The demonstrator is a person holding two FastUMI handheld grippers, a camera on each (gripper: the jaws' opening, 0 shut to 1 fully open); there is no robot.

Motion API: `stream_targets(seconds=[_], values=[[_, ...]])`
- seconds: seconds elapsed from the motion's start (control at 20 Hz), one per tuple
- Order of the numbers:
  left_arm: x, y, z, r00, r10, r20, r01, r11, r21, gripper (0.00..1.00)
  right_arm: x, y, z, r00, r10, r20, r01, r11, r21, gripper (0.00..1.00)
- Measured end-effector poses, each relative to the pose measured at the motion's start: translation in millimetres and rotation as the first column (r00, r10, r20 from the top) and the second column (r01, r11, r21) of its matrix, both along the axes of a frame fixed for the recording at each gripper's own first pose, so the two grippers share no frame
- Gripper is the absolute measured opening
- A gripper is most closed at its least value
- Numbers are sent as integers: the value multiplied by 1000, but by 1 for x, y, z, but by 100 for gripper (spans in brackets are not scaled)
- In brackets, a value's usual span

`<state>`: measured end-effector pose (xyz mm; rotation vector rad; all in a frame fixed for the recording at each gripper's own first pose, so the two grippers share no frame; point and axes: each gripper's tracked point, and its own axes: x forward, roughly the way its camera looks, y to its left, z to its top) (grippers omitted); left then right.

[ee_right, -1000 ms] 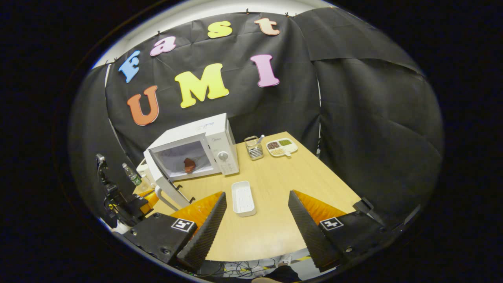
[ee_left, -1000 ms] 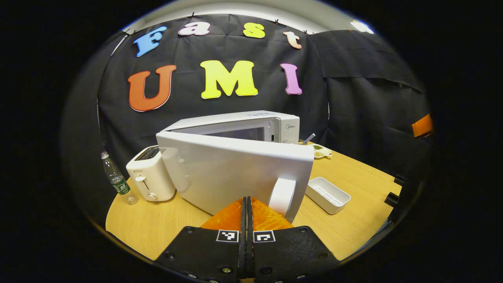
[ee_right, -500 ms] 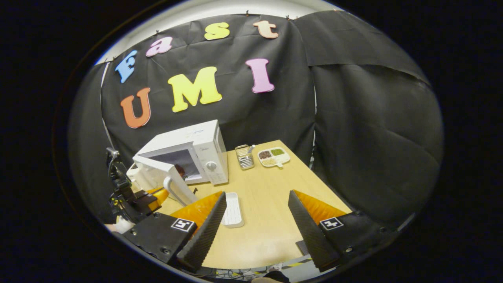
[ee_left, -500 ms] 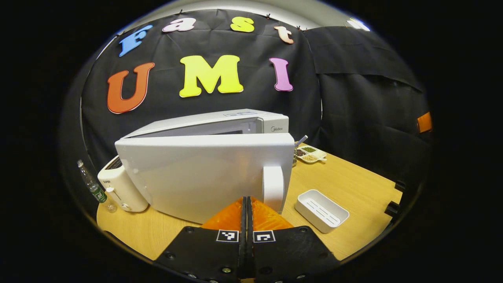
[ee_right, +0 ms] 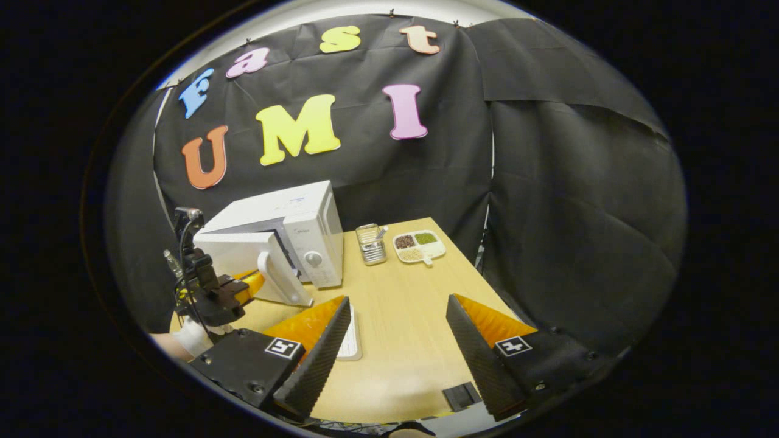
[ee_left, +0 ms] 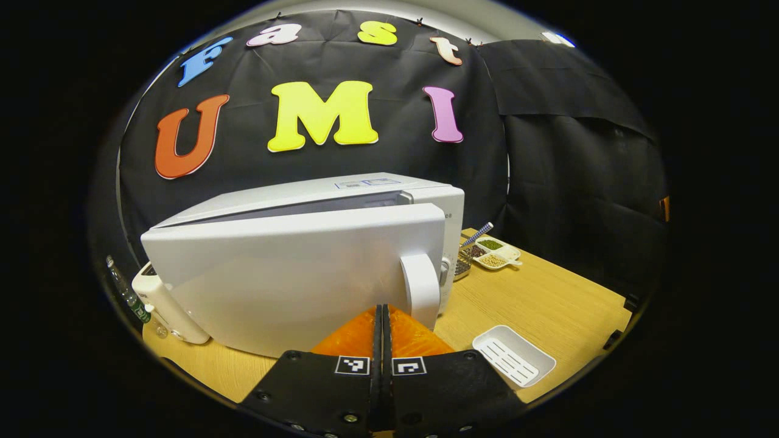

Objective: Open the microwave oven with the left hand, put the food in, and close the microwave oven.

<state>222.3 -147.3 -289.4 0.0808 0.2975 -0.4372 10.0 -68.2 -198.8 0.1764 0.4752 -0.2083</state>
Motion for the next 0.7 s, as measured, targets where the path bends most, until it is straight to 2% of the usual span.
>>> stream_targets(seconds=[0.25, 0.3, 0.7], values=[[32, -12, -1, 999, 38, 3, -38, 999, -15, 0, 25, -9, -2, 1000, 20, -8, -20, 1000, -1, 92], [37, -10, -1, 998, 66, 5, -66, 998, -9, 0, 29, -9, -2, 1000, 26, -10, -26, 1000, -6, 92], [41, -10, -4, 996, 92, -8, -92, 996, -15, 0, 35, -10, -6, 998, 61, -23, -61, 998, 4, 92]])
